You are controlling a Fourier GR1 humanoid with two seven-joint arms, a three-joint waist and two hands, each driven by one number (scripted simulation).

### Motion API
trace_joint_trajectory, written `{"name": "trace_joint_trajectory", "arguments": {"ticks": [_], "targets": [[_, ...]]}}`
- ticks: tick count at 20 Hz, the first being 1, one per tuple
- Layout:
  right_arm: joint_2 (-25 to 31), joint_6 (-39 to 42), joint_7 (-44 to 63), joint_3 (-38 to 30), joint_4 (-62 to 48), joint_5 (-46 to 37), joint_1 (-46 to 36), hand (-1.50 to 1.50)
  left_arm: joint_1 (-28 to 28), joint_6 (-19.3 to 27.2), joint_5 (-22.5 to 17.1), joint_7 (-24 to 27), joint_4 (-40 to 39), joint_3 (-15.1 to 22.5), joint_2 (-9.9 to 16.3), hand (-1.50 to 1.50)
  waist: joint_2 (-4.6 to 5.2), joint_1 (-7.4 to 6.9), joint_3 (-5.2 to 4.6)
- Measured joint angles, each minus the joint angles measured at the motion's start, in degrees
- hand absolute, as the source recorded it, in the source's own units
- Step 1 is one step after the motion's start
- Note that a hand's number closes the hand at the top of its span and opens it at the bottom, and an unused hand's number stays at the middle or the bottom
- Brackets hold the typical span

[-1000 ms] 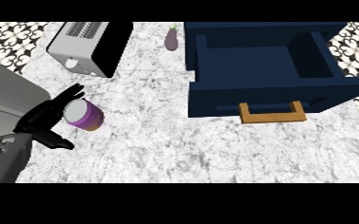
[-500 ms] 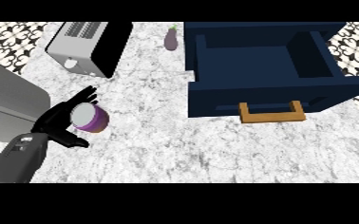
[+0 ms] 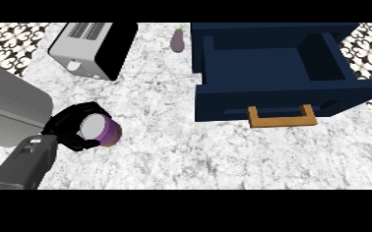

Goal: Pick up the can, place it into the drawer and close the drawer

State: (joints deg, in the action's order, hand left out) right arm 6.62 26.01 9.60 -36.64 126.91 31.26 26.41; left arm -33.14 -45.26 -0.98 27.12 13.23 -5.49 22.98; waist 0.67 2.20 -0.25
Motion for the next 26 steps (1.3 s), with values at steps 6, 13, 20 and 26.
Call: {"name": "trace_joint_trajectory", "arguments": {"ticks": [6,13,20,26], "targets": [[-1.3,0.1,0.1,-0.2,0.1,-0.3,0.5,-1.5,-0.9,-3.4,-1.5,-2.5,3.1,0.1,-1.4,1.5,-0.3,-0.69,0.07],[-1.7,-0.4,0.7,-1.5,0.4,0.0,0.7,-1.5,-1.5,-0.7,-6.9,-5.3,7.6,-3.2,-4.8,1.5,-0.73,-1.75,0.19],[-2.3,-0.4,1.1,-2.4,1.4,0.4,1.9,-1.5,-0.5,21.1,-13.4,-1.1,11.9,-11.0,-12.7,1.5,-1.37,-3.08,0.36],[-3.4,-0.6,2.2,-3.3,3.4,1.5,3.1,-1.5,-0.6,34.2,-14.1,-4.4,25.4,-9.4,-18.9,1.5,-1.65,-3.51,0.39]]}}
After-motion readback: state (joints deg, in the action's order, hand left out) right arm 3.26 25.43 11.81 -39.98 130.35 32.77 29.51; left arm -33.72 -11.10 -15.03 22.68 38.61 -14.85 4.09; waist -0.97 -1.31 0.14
